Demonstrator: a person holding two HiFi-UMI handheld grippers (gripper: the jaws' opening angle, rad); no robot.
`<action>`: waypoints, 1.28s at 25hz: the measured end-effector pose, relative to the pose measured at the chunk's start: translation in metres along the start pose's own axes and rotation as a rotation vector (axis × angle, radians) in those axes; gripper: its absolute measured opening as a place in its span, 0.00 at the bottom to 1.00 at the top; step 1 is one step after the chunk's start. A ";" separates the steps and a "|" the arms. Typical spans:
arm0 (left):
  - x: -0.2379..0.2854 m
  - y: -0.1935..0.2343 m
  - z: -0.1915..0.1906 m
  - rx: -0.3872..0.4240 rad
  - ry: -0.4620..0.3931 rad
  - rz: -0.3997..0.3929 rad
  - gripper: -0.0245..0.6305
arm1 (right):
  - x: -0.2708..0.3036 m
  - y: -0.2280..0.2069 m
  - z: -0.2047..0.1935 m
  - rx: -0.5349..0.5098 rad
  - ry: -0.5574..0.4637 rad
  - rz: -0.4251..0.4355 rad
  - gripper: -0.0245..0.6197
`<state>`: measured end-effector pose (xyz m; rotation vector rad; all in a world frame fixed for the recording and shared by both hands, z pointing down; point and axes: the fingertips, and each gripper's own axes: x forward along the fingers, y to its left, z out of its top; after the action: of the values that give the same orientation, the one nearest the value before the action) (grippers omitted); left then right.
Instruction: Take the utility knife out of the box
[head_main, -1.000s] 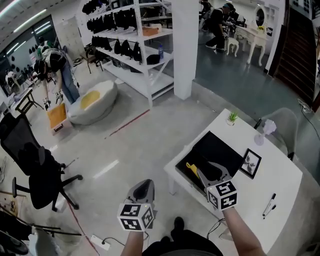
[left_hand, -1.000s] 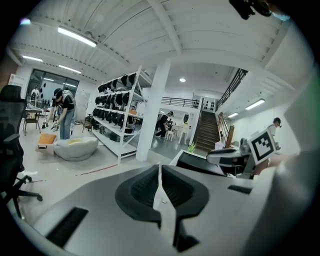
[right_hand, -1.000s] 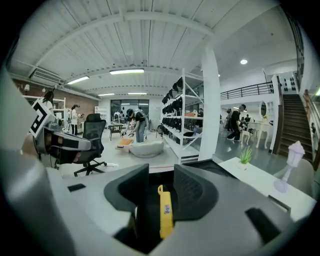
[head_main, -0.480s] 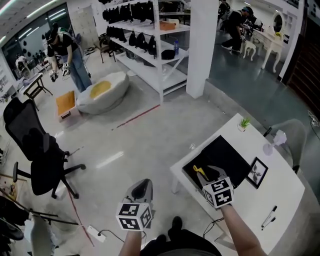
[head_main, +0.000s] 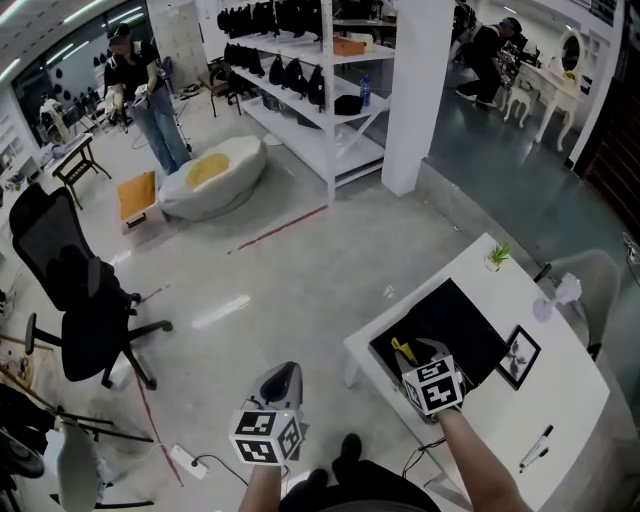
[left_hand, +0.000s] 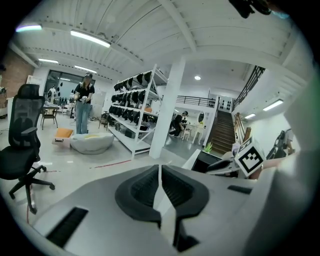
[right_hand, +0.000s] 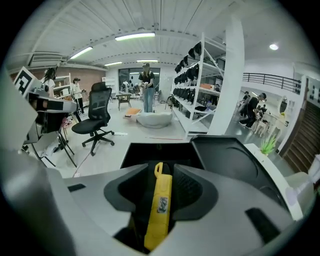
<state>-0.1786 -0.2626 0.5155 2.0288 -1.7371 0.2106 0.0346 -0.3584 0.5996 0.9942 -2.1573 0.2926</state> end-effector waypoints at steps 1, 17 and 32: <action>0.001 0.002 0.000 -0.002 0.001 0.003 0.07 | 0.003 0.000 -0.002 -0.003 0.013 0.003 0.28; 0.015 0.011 -0.002 -0.030 0.021 0.011 0.07 | 0.027 -0.002 -0.028 0.008 0.155 0.029 0.28; 0.020 0.012 -0.008 -0.035 0.042 0.001 0.07 | 0.032 0.002 -0.031 0.037 0.167 0.073 0.24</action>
<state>-0.1848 -0.2786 0.5334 1.9847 -1.7045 0.2206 0.0358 -0.3604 0.6437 0.8809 -2.0449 0.4365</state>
